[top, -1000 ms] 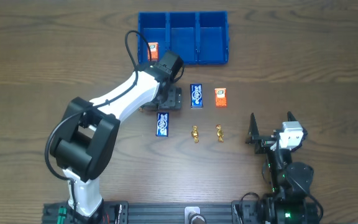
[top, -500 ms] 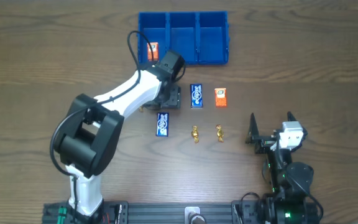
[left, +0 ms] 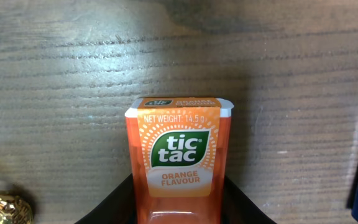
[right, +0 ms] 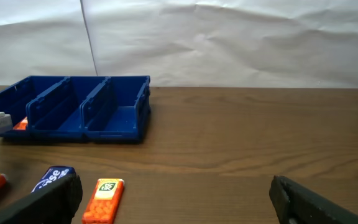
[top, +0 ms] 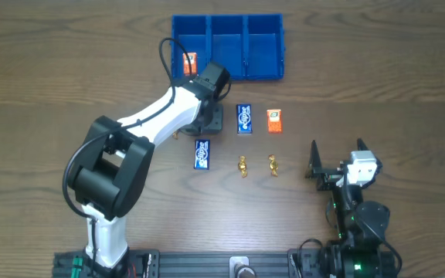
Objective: Sort Candies Into Trays
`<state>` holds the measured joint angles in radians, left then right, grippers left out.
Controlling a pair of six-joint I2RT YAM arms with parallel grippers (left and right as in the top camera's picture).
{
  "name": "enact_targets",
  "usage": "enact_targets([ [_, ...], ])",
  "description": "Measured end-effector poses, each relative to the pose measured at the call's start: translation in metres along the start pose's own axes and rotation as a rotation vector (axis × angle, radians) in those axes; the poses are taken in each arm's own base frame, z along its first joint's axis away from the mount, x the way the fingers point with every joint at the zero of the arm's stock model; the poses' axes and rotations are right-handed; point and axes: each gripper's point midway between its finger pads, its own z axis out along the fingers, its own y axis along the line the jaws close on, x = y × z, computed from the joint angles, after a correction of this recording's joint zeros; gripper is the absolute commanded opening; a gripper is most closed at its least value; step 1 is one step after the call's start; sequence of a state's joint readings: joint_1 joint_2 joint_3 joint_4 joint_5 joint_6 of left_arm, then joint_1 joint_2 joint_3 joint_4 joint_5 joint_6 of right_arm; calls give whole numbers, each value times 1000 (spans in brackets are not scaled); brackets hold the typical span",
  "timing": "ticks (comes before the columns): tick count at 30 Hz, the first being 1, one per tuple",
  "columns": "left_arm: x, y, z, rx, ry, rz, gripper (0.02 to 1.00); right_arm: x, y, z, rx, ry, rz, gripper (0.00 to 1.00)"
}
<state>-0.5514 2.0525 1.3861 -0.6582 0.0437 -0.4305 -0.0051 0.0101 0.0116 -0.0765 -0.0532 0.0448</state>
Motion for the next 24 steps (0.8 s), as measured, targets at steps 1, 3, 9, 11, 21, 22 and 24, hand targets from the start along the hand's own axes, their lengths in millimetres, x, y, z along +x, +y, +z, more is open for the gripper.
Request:
enact_targets([
  [1,1,0,-1,-3,6,0,356,0,0,0,0,0,0,998],
  [3,-1,0,-7,-8,10,0,356,0,0,0,0,0,0,998],
  [9,-49,-6,-84,-26,-144,-11,356,0,0,0,0,0,0,998],
  [11,-78,-9,-130,-8,-249,-30,354,0,0,0,0,0,0,998],
  [21,-174,33,-231,13,-492,-174,358,0,0,0,0,0,0,998],
  [22,-180,36,-217,2,-466,-177,360,0,0,0,0,0,0,998],
  [24,-188,37,-189,-12,-421,-175,369,0,0,0,0,0,0,998],
])
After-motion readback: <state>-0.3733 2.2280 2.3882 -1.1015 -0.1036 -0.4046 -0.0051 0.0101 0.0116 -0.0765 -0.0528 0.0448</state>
